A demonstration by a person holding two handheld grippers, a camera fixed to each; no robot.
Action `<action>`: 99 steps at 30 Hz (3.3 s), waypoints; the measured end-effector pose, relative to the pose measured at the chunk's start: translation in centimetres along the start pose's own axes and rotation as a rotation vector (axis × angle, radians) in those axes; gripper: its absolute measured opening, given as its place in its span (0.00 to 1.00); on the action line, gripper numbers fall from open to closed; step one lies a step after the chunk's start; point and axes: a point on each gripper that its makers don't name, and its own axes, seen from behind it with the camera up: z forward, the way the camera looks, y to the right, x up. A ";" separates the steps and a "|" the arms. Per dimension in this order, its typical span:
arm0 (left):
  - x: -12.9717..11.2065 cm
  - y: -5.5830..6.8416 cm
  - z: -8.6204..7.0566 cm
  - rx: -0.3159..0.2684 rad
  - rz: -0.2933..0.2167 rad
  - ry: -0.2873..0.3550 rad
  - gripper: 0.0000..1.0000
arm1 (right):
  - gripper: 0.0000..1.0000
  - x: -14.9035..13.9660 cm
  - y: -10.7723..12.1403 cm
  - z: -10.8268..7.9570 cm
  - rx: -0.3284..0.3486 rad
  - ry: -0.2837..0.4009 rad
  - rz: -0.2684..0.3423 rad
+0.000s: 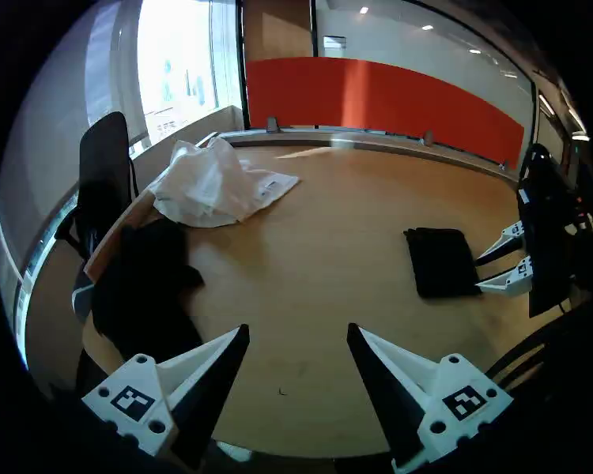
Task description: Fold towel
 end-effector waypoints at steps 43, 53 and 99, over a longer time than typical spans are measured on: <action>-0.1 0.7 0.2 -0.016 0.017 -0.004 0.92 | 0.12 -4.4 -0.2 0.8 -0.059 -0.045 0.116; 0.1 0.9 0.3 -0.023 0.021 0.000 0.92 | 0.05 -3.6 0.7 0.1 -0.079 -0.021 0.136; 4.6 5.2 0.7 -0.127 0.098 0.074 0.92 | 0.04 7.9 12.3 -15.7 -0.245 0.242 0.091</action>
